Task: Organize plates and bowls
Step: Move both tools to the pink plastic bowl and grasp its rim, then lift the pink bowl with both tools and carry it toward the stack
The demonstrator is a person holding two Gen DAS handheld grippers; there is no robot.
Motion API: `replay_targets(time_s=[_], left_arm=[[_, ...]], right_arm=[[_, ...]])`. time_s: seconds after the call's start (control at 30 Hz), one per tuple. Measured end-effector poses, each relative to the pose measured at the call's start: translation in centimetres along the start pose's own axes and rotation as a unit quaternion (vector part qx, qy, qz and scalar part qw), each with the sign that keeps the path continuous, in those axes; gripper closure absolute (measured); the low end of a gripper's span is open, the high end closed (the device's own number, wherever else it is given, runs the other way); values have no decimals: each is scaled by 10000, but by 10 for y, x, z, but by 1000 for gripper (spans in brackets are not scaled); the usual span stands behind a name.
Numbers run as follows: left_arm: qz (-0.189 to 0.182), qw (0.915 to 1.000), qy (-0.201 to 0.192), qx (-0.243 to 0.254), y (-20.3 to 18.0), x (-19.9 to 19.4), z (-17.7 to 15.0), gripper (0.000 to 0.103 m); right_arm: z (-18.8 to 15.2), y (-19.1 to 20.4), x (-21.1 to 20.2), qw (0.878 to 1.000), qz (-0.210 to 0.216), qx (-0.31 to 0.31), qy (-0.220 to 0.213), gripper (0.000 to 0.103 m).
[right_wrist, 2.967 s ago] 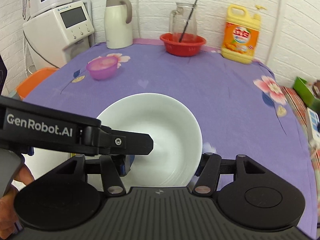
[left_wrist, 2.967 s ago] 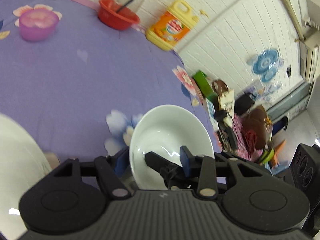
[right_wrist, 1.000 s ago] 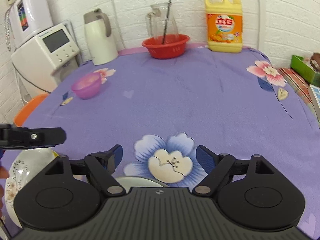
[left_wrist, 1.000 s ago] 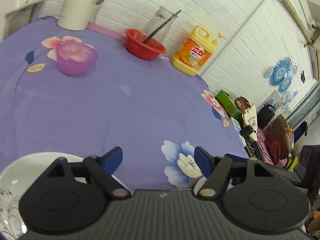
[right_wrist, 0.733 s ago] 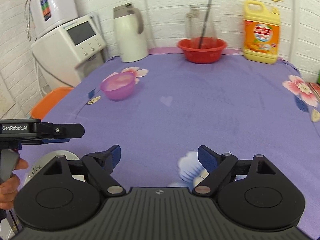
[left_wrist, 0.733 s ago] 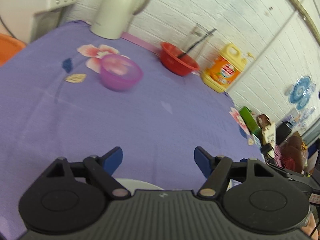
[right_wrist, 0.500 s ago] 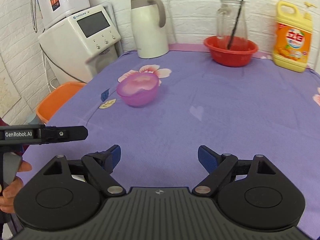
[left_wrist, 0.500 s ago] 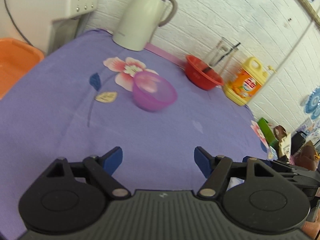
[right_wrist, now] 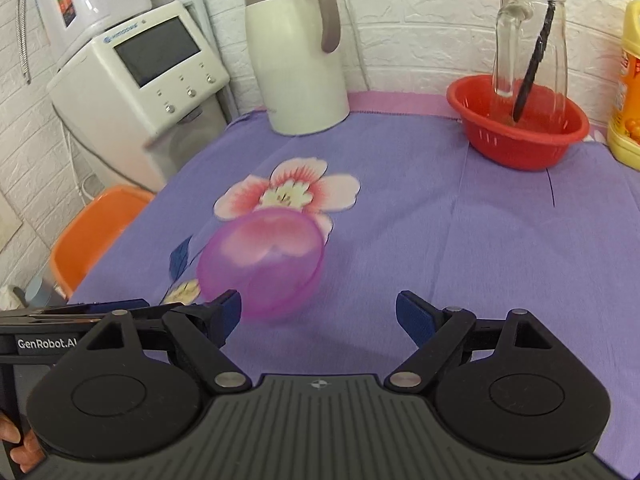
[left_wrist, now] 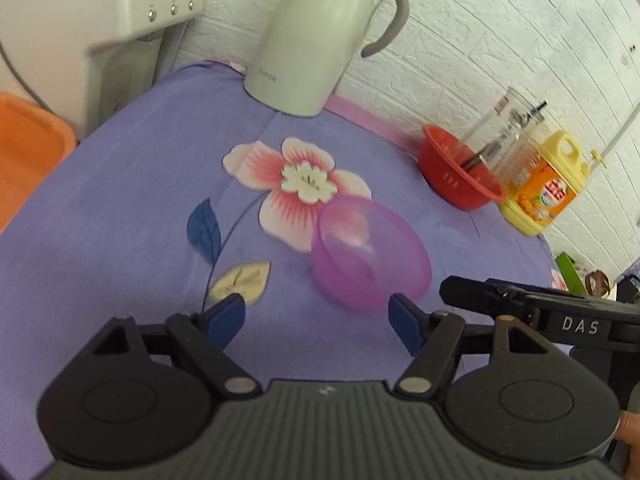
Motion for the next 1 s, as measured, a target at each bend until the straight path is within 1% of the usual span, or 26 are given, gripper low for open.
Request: replay_targets(time_s=[0.1, 0.2, 0.3, 0.37, 0.43, 0.5, 0.57, 0.7, 0.77, 0.8, 0.83, 0.87, 1.0], left_arm=[[-19, 9999, -109, -50, 3, 13, 24, 31], [-92, 9999, 5, -124, 6, 31, 40, 31], [-76, 9998, 126, -150, 7, 47, 49, 31], [23, 9997, 211, -102, 6, 57, 52, 32], [-27, 9997, 243, -88, 7, 63, 52, 33], [0, 9998, 181, -54, 6, 64, 51, 33], [-26, 9999, 149, -63, 5, 66, 52, 33], [-7, 9999, 126, 30, 1, 67, 51, 35], [-59, 9997, 150, 156, -1, 67, 49, 42], [-59, 9996, 154, 226, -1, 67, 47, 51], [-21, 9995, 137, 290, -1, 67, 46, 57], [6, 9994, 118, 331, 1, 66, 45, 59], [5, 9997, 77, 227, 0, 66, 44, 65]], right_arm=[[15, -4, 17, 10000, -87, -6, 38, 0], [20, -5, 33, 9997, -159, -100, 157, 0], [24, -5, 47, 9995, -115, -139, 247, 0], [25, 0, 54, 9992, -125, -242, 276, 0], [23, 8, 60, 9985, -129, -409, 341, 0], [22, 14, 65, 9977, -131, -545, 394, 0], [23, 18, 68, 9976, -171, -563, 355, 0], [24, 26, 74, 9973, -109, -624, 366, 0], [22, 27, 75, 9968, -124, -690, 377, 0], [21, 25, 75, 9967, -136, -706, 380, 0], [21, 23, 74, 9967, -147, -715, 357, 0], [20, 20, 73, 9969, -184, -685, 344, 0], [21, 17, 71, 9980, -160, -545, 269, 0]])
Point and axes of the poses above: each gripper's, at about its wrist camera, not at the fingertips, and x roughly the way its jaws point, y to its left, z to its top, the point moved 1 cm from there along x, roughly the way its jaws point, and after that the axes turned 11 degrees about y, right-handed, at the moved point
